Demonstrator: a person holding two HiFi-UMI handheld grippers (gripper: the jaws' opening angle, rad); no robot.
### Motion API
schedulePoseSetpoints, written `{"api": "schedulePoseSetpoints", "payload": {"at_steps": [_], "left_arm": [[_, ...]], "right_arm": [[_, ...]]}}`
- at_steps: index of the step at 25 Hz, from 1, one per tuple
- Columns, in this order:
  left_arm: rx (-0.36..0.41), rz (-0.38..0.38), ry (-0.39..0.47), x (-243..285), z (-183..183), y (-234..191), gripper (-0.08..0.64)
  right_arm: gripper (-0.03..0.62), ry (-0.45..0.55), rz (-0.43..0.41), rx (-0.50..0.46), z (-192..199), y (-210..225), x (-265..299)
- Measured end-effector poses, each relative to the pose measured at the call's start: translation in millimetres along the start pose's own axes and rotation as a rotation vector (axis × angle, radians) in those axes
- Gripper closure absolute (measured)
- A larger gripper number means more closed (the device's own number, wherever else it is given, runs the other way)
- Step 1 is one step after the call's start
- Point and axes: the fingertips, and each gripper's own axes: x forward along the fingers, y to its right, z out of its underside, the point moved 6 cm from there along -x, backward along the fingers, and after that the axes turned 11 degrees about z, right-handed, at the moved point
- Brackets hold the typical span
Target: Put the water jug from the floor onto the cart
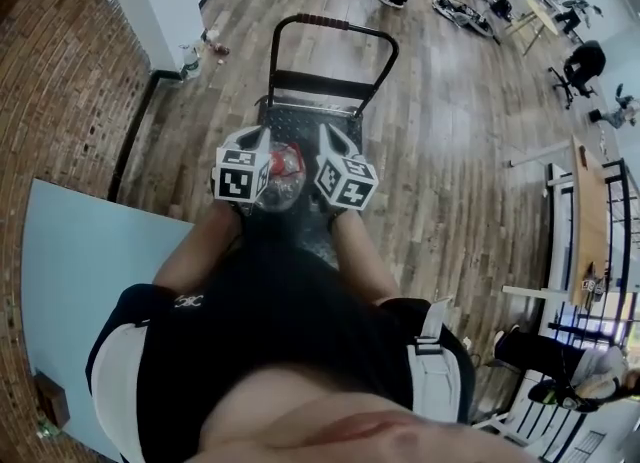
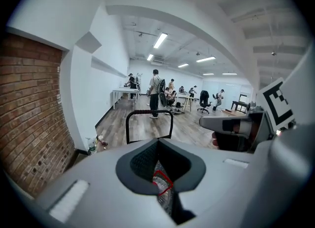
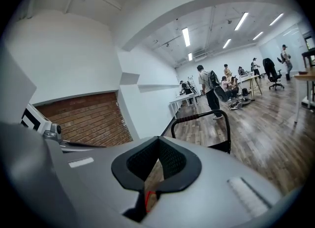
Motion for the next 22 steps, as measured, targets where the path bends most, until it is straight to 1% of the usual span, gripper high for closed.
{"api": "schedulePoseSetpoints", "payload": {"at_steps": [4,9,22], "left_arm": [[-0.015,0.011,-0.011,1.4,2.8,0.6,0.56],[-0.009,0.013,-0.019,0.1,8.3,4.3,0.56],[-0.03,0.004,-0.035,-0.5,15.4,-1.5,0.56]], "right_arm": [[0.58,-0.008,0.004,0.009,4.7,1.8,-0.5],[0.58,-0.029,-0.003,0.012,14.8,1.6,-1.4],[0.579,-0.042,-0.018,0.005,16.1,-2.2,0.7]]}}
